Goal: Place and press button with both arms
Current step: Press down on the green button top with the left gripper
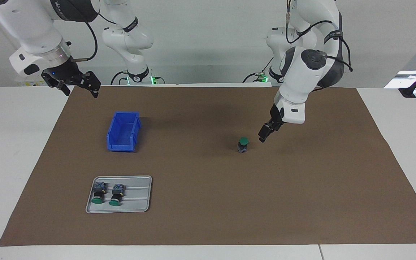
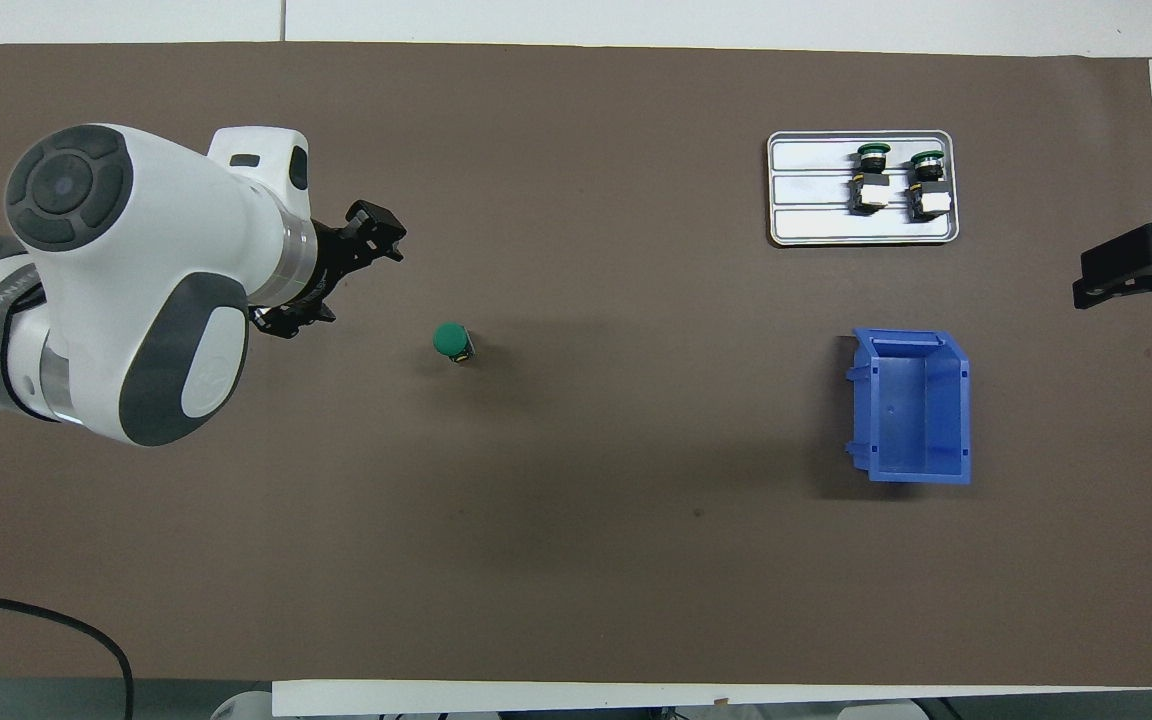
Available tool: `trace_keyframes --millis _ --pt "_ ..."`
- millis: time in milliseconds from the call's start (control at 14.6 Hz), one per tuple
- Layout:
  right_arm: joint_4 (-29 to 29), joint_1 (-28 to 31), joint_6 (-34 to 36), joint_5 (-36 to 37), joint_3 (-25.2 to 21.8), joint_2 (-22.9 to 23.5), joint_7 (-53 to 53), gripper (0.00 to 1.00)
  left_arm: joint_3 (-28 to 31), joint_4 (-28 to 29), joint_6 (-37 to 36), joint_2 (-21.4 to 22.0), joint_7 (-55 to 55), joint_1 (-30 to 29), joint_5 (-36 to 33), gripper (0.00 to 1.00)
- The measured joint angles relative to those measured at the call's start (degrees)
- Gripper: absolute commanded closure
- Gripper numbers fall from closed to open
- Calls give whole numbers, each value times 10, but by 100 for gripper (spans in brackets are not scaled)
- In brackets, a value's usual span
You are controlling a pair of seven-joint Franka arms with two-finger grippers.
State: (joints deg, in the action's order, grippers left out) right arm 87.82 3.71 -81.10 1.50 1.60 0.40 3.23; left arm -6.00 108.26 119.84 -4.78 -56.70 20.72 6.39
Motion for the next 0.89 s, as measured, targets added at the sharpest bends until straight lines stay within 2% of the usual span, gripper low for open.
trace_keyframes --millis 69,137,274,549,892 --pt "0 0 0 0 0 0 0 2 -2 -8 -11 -2 2 2 -1 80" --pt "0 0 0 0 0 0 0 2 -3 -19 -29 -7 5 7 -2 88" --pt "0 0 0 0 0 0 0 2 -4 -45 -56 -35 6 30 -16 97" --pt "0 0 0 0 0 0 0 2 -6 -66 -61 -87 51 77 -42 100" --pt "0 0 0 0 0 0 0 2 -2 -49 -56 -94 83 76 -44 100"
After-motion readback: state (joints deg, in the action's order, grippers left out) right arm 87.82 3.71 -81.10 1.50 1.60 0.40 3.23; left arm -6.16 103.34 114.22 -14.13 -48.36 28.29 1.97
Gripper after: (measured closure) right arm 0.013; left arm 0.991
